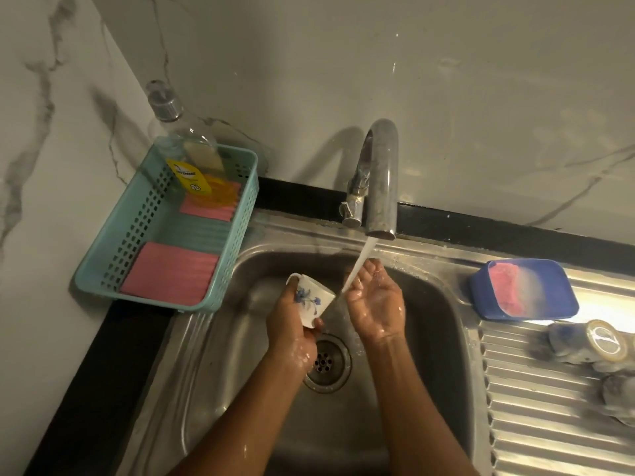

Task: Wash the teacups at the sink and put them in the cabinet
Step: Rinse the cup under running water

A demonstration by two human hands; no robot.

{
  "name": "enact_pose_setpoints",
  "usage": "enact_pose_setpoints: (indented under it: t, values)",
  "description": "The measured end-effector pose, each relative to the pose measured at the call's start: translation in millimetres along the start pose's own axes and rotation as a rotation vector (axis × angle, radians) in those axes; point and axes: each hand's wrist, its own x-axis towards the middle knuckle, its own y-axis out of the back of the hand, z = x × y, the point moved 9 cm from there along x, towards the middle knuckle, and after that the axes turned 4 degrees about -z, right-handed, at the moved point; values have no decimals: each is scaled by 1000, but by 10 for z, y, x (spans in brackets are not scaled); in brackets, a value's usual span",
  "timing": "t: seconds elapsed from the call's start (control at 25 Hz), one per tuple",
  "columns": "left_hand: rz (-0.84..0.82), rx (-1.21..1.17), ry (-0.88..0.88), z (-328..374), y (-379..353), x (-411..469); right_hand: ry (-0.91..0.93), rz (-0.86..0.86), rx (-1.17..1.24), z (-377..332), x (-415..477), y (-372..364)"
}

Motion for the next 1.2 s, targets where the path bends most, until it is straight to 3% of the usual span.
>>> enact_pose_setpoints:
  t: [0.08, 0.16, 0.2, 0.24, 0.28, 0.32, 0.4, 0.48, 0.52, 0.64, 0.72, 0.88, 0.96, 1.2]
  values:
    - [-29, 27, 126, -210, -58, 18, -31, -16, -703, -70, -227, -222]
    - [-84, 71, 154, -347, -184, 37, 9, -3, -1648, -98, -410, -451]
    - [-104, 100, 137, -357, -276, -4, 106, 77, -2064, -161, -488, -506]
    - [-133, 112, 135, -378, -367, -22, 276, 183, -2302, -266, -552, -520]
    - [-131, 118, 148, -379, -442, -51, 416, 290, -2318, -378, -613, -502]
    - [-118, 139, 159, -382, -488, -54, 427, 352, -2211, -444, -650, -395]
    - [-68, 244, 129, -348, -468, -56, 177, 387, -1741, -377, -592, 30]
    - [-92, 314, 130, -357, -426, -52, 96, 371, -1396, -233, -515, 335]
    - [-115, 330, 133, -344, -365, -54, 148, 340, -1415, -218, -485, 361]
    - [-158, 359, 99, -177, -148, 18, 370, 303, -1872, -203, -416, 251]
    - [-159, 352, 48, -87, -60, 7, 424, 311, -1993, -143, -337, 286]
    - [-118, 467, -44, -49, 6, 18, 442, 446, -1839, -94, -203, 411]
    - [-96, 520, -67, -51, 51, 68, 361, 452, -1899, -20, -111, 475]
    - [-85, 542, -99, 4, 120, 127, 365, 554, -1821, -192, 0, 554]
